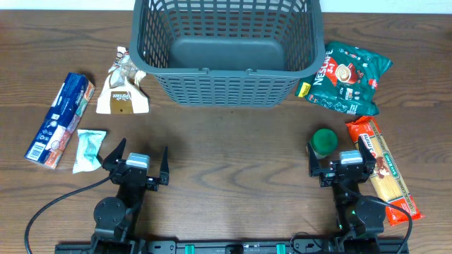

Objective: Pack container

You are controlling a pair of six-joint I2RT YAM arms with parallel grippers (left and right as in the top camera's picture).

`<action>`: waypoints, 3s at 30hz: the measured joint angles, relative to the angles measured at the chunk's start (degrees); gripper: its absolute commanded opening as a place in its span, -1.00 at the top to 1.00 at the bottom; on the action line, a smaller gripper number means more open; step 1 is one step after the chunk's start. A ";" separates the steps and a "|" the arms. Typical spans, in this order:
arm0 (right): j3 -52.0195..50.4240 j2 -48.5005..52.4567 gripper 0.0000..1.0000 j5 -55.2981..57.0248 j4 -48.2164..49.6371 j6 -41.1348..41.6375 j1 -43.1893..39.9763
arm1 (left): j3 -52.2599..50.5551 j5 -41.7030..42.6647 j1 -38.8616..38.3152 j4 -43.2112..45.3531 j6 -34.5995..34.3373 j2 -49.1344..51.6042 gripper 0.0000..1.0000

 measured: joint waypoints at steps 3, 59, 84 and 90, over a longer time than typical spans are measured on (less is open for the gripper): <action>0.00 0.00 -0.98 0.00 0.00 0.00 0.00 | 0.00 -0.02 0.00 0.00 0.00 0.00 -0.97; 0.00 0.00 -0.99 -0.50 0.02 11.30 0.00 | 0.00 0.00 0.02 0.02 0.00 0.00 -0.97; 36.81 34.36 -0.99 -2.80 -13.07 24.39 -3.61 | 29.59 -1.64 0.37 -5.33 -15.76 27.45 -0.97; 66.93 57.64 -0.98 -4.24 -39.06 19.26 -8.41 | 49.79 -1.99 3.56 -24.33 -15.32 45.75 -0.97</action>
